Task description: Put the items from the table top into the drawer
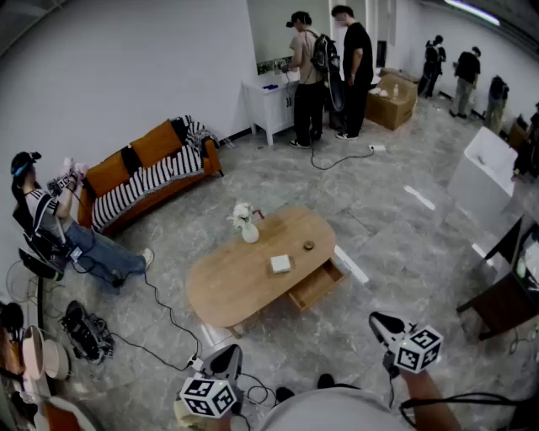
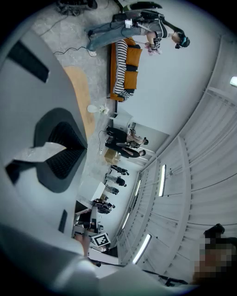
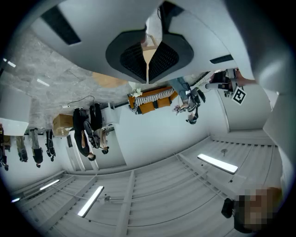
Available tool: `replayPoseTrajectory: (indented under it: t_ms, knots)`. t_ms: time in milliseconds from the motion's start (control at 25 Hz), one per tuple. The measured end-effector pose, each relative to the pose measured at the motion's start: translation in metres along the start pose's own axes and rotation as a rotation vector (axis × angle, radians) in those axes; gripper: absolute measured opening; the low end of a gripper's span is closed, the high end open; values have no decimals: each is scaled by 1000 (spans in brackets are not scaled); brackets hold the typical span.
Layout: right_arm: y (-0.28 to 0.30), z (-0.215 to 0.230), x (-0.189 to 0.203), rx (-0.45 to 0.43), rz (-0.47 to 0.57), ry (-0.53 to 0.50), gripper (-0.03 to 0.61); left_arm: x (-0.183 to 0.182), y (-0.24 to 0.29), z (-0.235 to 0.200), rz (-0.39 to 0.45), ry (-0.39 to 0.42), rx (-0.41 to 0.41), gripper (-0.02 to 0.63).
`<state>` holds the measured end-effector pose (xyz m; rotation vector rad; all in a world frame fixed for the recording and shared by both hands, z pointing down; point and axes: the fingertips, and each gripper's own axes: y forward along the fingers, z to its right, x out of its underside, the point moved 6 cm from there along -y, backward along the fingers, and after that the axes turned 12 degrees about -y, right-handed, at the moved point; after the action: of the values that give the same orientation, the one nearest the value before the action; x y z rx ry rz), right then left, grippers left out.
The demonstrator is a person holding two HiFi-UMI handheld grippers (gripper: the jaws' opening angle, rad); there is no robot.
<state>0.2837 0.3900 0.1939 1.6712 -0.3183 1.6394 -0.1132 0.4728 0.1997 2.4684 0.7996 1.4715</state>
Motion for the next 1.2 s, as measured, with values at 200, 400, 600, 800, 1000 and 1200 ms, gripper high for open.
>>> replayPoseTrajectory:
  t_ms: [200,400,600,800,1000,1200]
  knots:
    - [-6,4,3,-7,-2,1,41,4,3,7,-2,-2,0,2]
    - [-7,7,3,-10,-10,1,41,5,6,10,-9,-4,-2,2]
    - [-7,11,4,-17,-13,0,41,8,9,13,-11,-7,-7,2]
    - [-9,20,8,-25,-13,11,41,14,13,19,-15,-8,-21,2]
    - [-10,25,7,-49,-15,3,41,17,15,25,-16,-16,-33,2]
    - [-13,34,5,-71,-18,-3,43,18,21,36,-8,-16,-41,2]
